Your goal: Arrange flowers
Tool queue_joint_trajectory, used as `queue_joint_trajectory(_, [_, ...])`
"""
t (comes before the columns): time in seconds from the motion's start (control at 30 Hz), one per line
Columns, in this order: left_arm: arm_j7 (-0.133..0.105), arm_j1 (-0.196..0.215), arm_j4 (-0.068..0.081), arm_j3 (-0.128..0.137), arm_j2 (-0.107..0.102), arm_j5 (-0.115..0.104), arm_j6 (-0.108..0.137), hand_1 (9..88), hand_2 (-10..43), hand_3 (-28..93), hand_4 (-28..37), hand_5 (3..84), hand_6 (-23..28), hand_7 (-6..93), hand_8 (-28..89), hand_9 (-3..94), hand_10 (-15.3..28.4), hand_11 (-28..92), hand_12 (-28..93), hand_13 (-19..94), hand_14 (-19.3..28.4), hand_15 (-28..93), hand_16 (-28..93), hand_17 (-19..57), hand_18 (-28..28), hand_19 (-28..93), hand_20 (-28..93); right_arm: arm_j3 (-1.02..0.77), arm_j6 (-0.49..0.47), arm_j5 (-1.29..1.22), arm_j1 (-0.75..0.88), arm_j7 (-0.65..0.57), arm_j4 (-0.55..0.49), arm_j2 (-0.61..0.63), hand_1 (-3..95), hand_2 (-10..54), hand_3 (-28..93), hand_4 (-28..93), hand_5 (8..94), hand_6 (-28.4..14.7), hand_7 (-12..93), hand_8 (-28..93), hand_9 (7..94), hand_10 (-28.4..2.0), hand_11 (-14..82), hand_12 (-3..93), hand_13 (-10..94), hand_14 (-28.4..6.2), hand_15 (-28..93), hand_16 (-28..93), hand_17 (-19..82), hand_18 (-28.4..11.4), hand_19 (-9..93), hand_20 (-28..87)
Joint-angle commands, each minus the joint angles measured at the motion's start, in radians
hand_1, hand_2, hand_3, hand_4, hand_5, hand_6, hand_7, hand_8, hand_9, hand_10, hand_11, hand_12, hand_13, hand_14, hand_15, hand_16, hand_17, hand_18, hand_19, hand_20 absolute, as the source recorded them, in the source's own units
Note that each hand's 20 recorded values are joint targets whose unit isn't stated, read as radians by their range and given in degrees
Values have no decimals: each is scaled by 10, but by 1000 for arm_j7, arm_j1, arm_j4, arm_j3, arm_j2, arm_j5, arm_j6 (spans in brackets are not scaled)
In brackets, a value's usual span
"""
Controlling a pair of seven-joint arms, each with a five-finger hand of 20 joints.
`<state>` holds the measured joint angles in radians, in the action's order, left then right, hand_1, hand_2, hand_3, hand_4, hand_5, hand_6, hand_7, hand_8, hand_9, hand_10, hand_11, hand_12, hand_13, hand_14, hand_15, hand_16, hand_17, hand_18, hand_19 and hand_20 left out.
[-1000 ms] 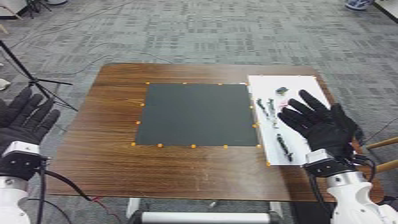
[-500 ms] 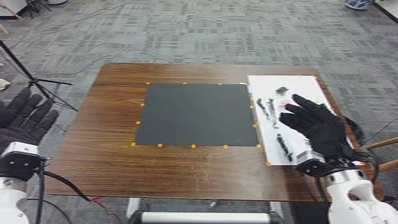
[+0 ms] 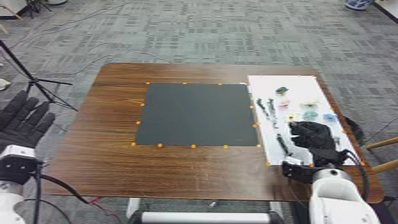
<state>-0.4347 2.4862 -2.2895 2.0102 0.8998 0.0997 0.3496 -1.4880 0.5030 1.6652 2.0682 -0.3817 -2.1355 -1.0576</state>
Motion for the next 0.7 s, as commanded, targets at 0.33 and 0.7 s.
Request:
queue_joint_trajectory(0.33, [-22,42,-23,25,7,-2,10,261,160,710,-283,389,92,79,-67,324,132,152,119,246,132,266,-18,-3,115,224,122,227,-119,1030,-79,-290,-31,145,355,-95,696,-283,525,-90,339,-124,477,-210,444,309,329,-236,712,330,188,-247,732,366])
queue_joint_trajectory(0.7, [-28,48,-25,34,10,-14,20,263,165,716,-281,390,93,82,-68,326,132,154,121,247,132,269,-17,-3,116,224,122,278,-309,1027,-129,-438,-52,225,384,-95,690,-283,506,-114,318,-123,451,-239,500,327,326,-268,748,356,192,-276,771,413])
